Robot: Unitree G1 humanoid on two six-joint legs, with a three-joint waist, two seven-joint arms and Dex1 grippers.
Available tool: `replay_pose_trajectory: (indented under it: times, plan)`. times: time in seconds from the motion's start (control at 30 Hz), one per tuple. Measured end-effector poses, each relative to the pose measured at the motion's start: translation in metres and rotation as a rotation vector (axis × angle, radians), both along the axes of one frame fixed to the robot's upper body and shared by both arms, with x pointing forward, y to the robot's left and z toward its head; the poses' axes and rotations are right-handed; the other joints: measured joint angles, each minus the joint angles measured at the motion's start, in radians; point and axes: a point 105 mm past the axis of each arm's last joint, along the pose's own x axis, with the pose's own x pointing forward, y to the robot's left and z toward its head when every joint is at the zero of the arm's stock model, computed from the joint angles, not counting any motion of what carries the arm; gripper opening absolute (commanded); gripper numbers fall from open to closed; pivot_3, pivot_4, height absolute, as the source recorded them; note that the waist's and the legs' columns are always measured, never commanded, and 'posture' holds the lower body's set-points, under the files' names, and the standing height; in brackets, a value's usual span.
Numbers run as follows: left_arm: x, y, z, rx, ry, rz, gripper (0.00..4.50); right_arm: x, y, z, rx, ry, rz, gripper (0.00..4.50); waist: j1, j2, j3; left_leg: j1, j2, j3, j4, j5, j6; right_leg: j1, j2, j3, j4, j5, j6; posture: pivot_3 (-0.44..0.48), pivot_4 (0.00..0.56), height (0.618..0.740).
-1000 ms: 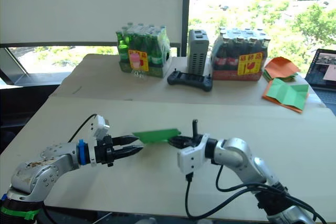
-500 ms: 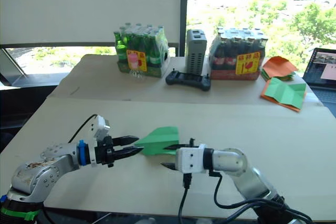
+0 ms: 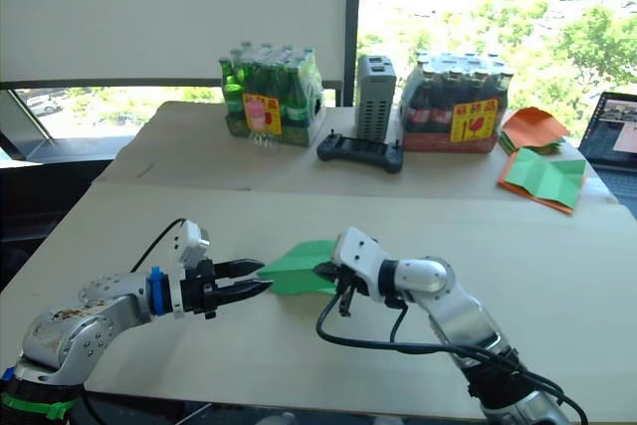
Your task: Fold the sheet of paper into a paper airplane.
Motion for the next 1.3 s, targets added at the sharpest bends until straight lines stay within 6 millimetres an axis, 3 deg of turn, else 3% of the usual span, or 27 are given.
replay_pose_trajectory:
  times: [0.23, 0.43, 0.6, 0.73, 0.83, 1.07, 1.3]
  plan:
    - [0.001, 0.003, 0.002, 0.016, -0.008, 0.009, 2.54, -0.012, -0.005, -0.036, -0.121, 0.094, 0.004, 0.03, 0.000, 0.000, 0.000, 0.000, 0.000, 0.000, 0.000, 0.000, 0.000, 0.000, 0.000, 0.000, 0.000, 0.000, 0.000, 0.000, 0.150, 0.675]
    - [0.006, 0.003, 0.010, 0.022, -0.038, 0.002, 2.54, -0.010, -0.005, -0.037, -0.125, 0.090, -0.013, 0.03, 0.001, 0.000, 0.000, 0.001, 0.000, 0.000, 0.001, 0.000, 0.000, 0.001, 0.000, 0.000, 0.000, 0.000, 0.000, 0.000, 0.150, 0.675]
    - [0.032, -0.002, 0.023, 0.043, -0.104, -0.007, 2.54, -0.012, -0.005, -0.039, -0.121, 0.094, -0.035, 0.03, 0.003, 0.000, 0.000, 0.002, 0.000, 0.000, 0.001, 0.000, 0.000, 0.002, 0.000, 0.000, 0.001, 0.000, 0.000, 0.000, 0.150, 0.675]
    - [0.072, -0.013, 0.013, 0.122, -0.132, 0.017, 2.54, -0.013, -0.005, -0.038, -0.124, 0.083, -0.048, 0.03, 0.005, -0.001, -0.001, 0.002, -0.001, 0.000, 0.001, 0.000, 0.000, 0.003, -0.001, 0.000, 0.001, 0.000, 0.000, 0.000, 0.150, 0.675]
    - [0.089, -0.021, -0.002, 0.188, -0.149, 0.015, 2.54, -0.015, -0.003, -0.038, -0.121, 0.086, -0.048, 0.03, -0.002, -0.002, -0.001, 0.001, 0.000, 0.000, 0.001, 0.000, 0.000, 0.002, -0.001, 0.000, 0.000, 0.000, 0.000, 0.000, 0.150, 0.675]
    - [0.075, -0.033, -0.014, 0.236, -0.160, -0.127, 2.54, -0.015, 0.000, -0.037, -0.114, 0.095, -0.067, 0.03, -0.010, -0.002, -0.001, 0.000, -0.001, -0.001, 0.002, 0.000, 0.000, 0.001, -0.001, -0.001, 0.001, 0.000, 0.000, 0.000, 0.150, 0.675]
    - [0.068, -0.027, -0.015, 0.245, -0.141, -0.160, 0.39, -0.015, 0.002, -0.037, -0.105, 0.099, -0.083, 0.00, -0.015, -0.002, -0.001, 0.000, -0.001, -0.001, 0.002, 0.000, 0.000, 0.001, -0.001, -0.001, 0.001, 0.000, 0.000, 0.000, 0.150, 0.675]
